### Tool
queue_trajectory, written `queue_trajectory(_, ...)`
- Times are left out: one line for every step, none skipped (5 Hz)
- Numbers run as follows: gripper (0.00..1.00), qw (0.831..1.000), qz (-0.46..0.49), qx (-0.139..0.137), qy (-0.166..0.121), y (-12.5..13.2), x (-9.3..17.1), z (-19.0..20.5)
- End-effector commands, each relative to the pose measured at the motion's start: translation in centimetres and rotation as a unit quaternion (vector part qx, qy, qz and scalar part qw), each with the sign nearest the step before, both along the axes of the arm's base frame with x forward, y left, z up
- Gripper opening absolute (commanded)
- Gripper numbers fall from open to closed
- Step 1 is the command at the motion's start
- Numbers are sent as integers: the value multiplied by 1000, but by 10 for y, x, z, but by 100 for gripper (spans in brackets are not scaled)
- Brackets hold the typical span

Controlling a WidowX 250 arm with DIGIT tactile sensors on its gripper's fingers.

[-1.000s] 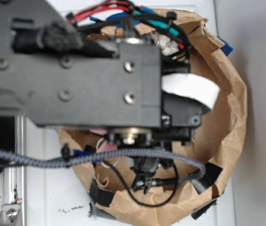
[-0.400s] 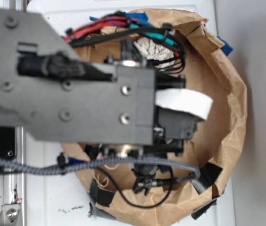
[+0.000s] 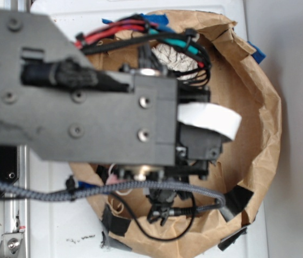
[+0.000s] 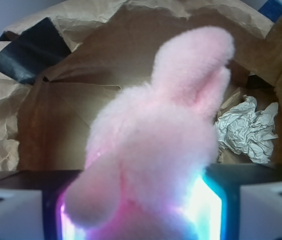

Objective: Grab the pink bunny.

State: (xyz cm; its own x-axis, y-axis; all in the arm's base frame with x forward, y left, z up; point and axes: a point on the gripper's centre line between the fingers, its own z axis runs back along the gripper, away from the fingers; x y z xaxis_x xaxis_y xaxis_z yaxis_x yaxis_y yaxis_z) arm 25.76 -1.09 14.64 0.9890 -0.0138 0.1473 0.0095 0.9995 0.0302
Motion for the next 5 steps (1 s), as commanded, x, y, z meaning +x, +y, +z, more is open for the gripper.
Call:
queue_trajectory(0,1000,9,-6,-26,8,7,15)
queue_trajectory(0,1000,7,-6,-26,8,7,16)
queue_trajectory(0,1000,7,-6,-25,7,7,16)
queue_trajectory(0,1000,6,-6,-25,6,7,16)
queue_trajectory(0,1000,6,-7,-25,6,6,16)
